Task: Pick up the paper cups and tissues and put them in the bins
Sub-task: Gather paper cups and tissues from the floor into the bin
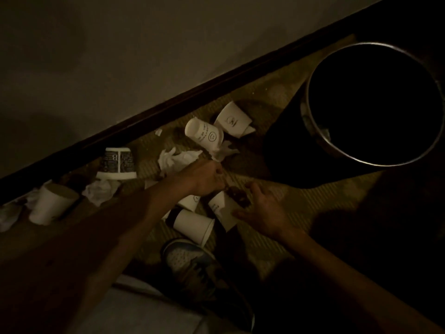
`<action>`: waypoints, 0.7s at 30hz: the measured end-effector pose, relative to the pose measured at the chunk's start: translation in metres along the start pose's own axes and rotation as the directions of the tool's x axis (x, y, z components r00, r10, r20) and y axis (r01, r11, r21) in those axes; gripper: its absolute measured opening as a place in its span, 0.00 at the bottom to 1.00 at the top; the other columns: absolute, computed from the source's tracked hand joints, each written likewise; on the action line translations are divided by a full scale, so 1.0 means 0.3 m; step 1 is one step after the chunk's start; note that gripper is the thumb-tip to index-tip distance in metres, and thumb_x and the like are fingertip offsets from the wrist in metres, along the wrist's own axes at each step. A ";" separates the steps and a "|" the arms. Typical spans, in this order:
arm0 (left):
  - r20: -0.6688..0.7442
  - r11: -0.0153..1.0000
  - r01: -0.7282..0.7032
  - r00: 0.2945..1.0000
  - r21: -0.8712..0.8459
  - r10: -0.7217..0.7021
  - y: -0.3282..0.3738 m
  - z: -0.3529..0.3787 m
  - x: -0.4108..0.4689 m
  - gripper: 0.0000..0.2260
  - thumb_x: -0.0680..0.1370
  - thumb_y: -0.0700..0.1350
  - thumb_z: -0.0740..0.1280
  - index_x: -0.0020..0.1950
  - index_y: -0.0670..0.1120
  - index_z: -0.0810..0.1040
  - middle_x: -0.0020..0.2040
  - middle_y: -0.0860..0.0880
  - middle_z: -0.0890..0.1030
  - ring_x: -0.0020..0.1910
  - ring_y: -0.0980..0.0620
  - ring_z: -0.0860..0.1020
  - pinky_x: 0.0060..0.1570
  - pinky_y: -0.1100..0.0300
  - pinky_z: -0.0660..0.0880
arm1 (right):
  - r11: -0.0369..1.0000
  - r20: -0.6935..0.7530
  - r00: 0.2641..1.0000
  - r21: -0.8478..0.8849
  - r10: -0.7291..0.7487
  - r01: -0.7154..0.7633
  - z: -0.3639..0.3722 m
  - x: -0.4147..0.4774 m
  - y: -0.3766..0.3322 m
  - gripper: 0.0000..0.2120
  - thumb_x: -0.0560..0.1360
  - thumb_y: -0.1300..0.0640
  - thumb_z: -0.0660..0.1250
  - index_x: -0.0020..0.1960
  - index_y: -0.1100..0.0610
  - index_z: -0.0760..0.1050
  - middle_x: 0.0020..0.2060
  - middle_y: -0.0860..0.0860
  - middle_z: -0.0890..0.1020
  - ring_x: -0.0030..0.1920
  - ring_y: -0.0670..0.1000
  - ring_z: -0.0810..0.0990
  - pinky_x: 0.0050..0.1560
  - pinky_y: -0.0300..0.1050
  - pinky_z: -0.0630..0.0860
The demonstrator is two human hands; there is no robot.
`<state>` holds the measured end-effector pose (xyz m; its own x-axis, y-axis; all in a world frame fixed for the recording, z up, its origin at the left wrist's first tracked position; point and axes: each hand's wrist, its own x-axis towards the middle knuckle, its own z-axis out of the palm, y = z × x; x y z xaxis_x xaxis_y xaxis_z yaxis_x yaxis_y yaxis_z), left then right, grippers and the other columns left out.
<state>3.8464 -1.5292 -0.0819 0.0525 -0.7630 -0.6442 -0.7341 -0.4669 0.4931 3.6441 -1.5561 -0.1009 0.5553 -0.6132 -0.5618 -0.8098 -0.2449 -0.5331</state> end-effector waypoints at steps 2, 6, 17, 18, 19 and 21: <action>0.051 1.000 0.017 0.999 0.020 -0.018 -0.032 0.044 0.007 0.13 0.78 0.48 0.68 0.58 0.42 0.76 0.55 0.45 0.79 0.56 0.44 0.78 0.51 0.55 0.76 | 0.997 0.059 0.997 0.061 0.053 -0.057 0.050 0.019 0.023 0.40 0.69 0.42 0.74 0.74 0.54 0.59 0.69 0.54 0.70 0.66 0.56 0.72 0.59 0.51 0.74; 0.113 0.994 0.061 0.991 0.093 -0.072 -0.061 0.101 0.021 0.18 0.79 0.51 0.66 0.66 0.43 0.74 0.63 0.42 0.76 0.60 0.44 0.75 0.57 0.54 0.74 | 0.986 0.140 0.989 0.149 0.048 -0.069 0.127 0.048 0.038 0.39 0.69 0.46 0.76 0.72 0.56 0.62 0.68 0.54 0.73 0.65 0.54 0.73 0.60 0.49 0.74; -0.089 0.865 0.118 0.979 -0.487 -0.183 -0.030 0.045 0.014 0.20 0.74 0.60 0.70 0.55 0.47 0.74 0.48 0.51 0.77 0.48 0.52 0.77 0.38 0.59 0.73 | 0.800 -0.048 0.999 0.600 -0.001 0.030 0.060 0.103 -0.040 0.24 0.68 0.57 0.78 0.59 0.49 0.70 0.51 0.39 0.75 0.50 0.38 0.76 0.38 0.28 0.74; -0.138 0.828 0.105 0.967 -0.552 -0.215 -0.023 0.024 0.016 0.19 0.73 0.60 0.71 0.53 0.47 0.74 0.47 0.51 0.77 0.47 0.52 0.77 0.37 0.60 0.72 | 0.786 -0.073 0.997 0.613 -0.040 0.077 0.041 0.114 -0.068 0.24 0.68 0.57 0.78 0.58 0.50 0.71 0.51 0.40 0.76 0.51 0.38 0.76 0.40 0.28 0.74; -0.193 0.795 0.081 0.951 -0.601 -0.243 -0.018 0.003 0.020 0.18 0.72 0.58 0.72 0.52 0.46 0.74 0.47 0.50 0.77 0.46 0.52 0.77 0.37 0.60 0.72 | 0.767 -0.084 0.993 0.631 -0.083 0.117 0.028 0.128 -0.094 0.23 0.68 0.56 0.78 0.58 0.50 0.72 0.52 0.40 0.77 0.51 0.38 0.78 0.42 0.28 0.75; -0.293 0.761 0.044 0.908 -0.647 -0.301 -0.020 -0.053 0.024 0.15 0.71 0.51 0.75 0.51 0.46 0.76 0.46 0.51 0.77 0.44 0.55 0.76 0.36 0.62 0.71 | 0.722 -0.053 0.989 0.679 -0.139 0.138 0.003 0.161 -0.145 0.18 0.70 0.46 0.74 0.57 0.47 0.74 0.51 0.41 0.81 0.51 0.37 0.79 0.43 0.31 0.76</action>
<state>3.8620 -1.5390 -0.0802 0.4669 -0.6830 -0.5617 -0.1188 -0.6779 0.7255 3.7062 -1.5743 -0.1054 0.6514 -0.6122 -0.4481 -0.3795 0.2485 -0.8912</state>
